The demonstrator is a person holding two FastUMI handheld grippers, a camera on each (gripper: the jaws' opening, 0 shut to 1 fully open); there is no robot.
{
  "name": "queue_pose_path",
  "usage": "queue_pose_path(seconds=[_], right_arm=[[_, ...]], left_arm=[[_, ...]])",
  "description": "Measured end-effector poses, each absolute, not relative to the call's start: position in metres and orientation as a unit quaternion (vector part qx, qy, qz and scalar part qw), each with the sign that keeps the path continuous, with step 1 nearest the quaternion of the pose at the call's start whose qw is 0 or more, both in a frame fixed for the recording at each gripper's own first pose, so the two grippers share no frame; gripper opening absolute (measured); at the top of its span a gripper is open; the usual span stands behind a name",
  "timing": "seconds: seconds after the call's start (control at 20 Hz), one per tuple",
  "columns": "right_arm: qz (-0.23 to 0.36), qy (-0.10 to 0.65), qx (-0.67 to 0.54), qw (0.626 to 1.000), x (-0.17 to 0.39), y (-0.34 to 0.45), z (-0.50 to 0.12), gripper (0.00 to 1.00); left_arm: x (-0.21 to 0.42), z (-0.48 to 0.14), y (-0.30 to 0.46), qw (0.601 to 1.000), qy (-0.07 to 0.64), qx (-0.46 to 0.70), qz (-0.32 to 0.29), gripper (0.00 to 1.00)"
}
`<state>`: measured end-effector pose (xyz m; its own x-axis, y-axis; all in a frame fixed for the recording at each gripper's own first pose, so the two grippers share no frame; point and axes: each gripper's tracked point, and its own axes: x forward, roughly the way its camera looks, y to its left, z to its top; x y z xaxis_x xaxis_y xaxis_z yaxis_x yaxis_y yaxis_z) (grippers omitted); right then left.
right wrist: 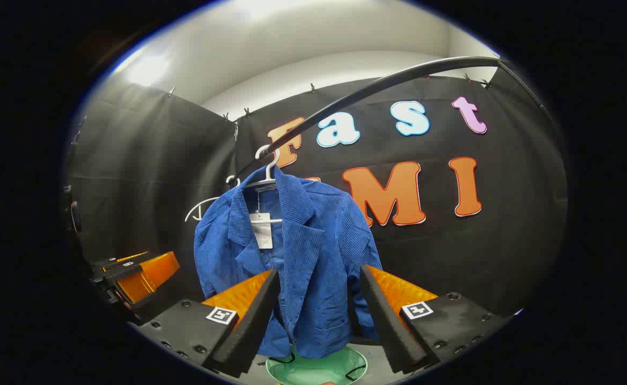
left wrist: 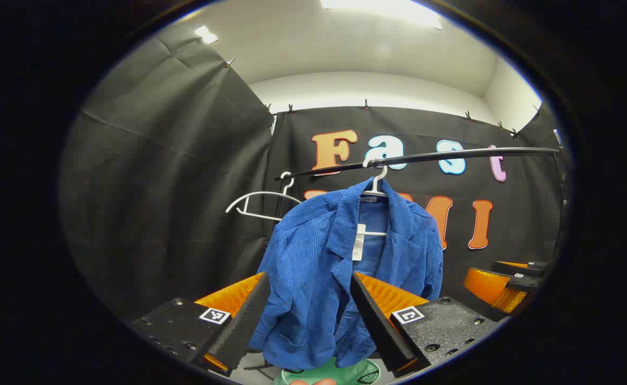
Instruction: Grasp the clothes on the hanger with both hands and then place them into the laundry hamper below.
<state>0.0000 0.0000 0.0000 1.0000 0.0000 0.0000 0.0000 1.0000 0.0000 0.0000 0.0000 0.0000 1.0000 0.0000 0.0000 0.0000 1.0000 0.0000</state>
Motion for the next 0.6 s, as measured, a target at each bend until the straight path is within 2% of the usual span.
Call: queue_pose_path(seconds=[0.6], right_arm=[[-0.003, -0.008, 0.001, 1.0, -0.001, -0.0009, 0.007, 0.89]], left_arm=[[-0.0072, 0.0067, 0.0028, 1.0, -0.01, 0.001, 0.004, 0.95]])
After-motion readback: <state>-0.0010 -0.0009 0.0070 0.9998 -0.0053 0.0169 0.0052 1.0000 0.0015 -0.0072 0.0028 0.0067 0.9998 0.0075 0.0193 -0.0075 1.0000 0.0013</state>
